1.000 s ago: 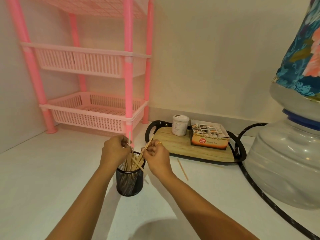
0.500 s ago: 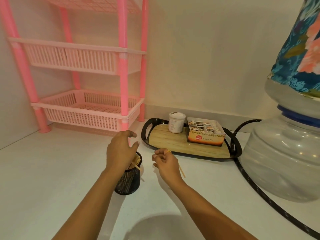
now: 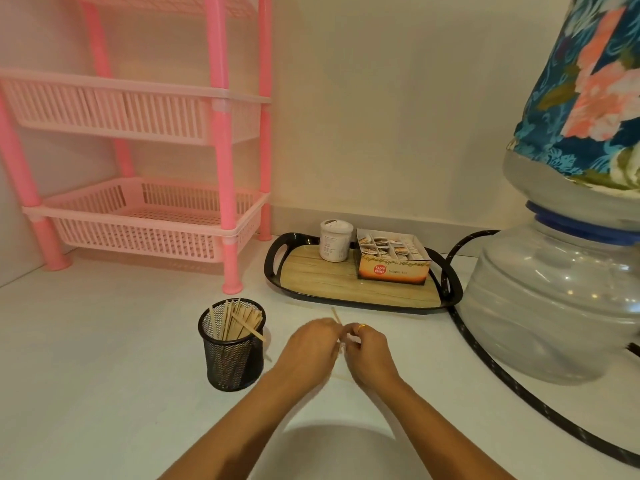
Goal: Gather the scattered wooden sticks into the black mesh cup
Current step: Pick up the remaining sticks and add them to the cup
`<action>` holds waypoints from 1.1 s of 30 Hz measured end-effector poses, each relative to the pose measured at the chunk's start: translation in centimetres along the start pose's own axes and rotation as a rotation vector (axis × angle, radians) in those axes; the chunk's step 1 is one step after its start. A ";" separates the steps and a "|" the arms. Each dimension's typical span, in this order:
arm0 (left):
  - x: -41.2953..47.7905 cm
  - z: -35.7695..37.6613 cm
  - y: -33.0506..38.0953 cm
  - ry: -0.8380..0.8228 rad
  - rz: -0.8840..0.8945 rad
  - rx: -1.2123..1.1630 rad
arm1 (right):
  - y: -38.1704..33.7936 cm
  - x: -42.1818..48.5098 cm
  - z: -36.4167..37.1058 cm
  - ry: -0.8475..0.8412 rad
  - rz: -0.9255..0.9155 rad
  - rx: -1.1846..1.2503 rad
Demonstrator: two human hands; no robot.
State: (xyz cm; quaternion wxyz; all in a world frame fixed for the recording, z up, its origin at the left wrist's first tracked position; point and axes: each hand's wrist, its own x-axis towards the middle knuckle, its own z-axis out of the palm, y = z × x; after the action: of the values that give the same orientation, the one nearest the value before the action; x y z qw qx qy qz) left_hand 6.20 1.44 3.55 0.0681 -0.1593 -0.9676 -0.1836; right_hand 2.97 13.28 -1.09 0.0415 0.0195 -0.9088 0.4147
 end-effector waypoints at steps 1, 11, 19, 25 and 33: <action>-0.1 0.9 -0.2 -0.039 -0.022 0.011 | 0.5 -0.1 -0.1 -0.055 -0.010 -0.069; -0.2 3.8 -1.4 -0.199 0.102 0.135 | 1.6 -1.3 -1.5 -0.168 -0.136 -0.312; 0.8 4.3 -2.7 -0.194 0.115 0.152 | 2.3 -1.3 -3.5 -0.080 -0.142 -0.442; 1.0 4.7 -3.3 -0.188 0.120 0.221 | 2.1 -0.7 -3.7 -0.064 -0.075 -0.474; 0.2 4.5 -2.0 -0.217 0.377 0.526 | 1.9 -0.1 -3.4 -0.049 0.003 -0.625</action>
State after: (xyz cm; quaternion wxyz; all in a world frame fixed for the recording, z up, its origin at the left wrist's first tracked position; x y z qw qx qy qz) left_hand 4.99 1.41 -1.19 0.0361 -0.3309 -0.9370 0.1059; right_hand 3.15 17.12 -0.33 0.0229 0.0142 -0.9931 0.1144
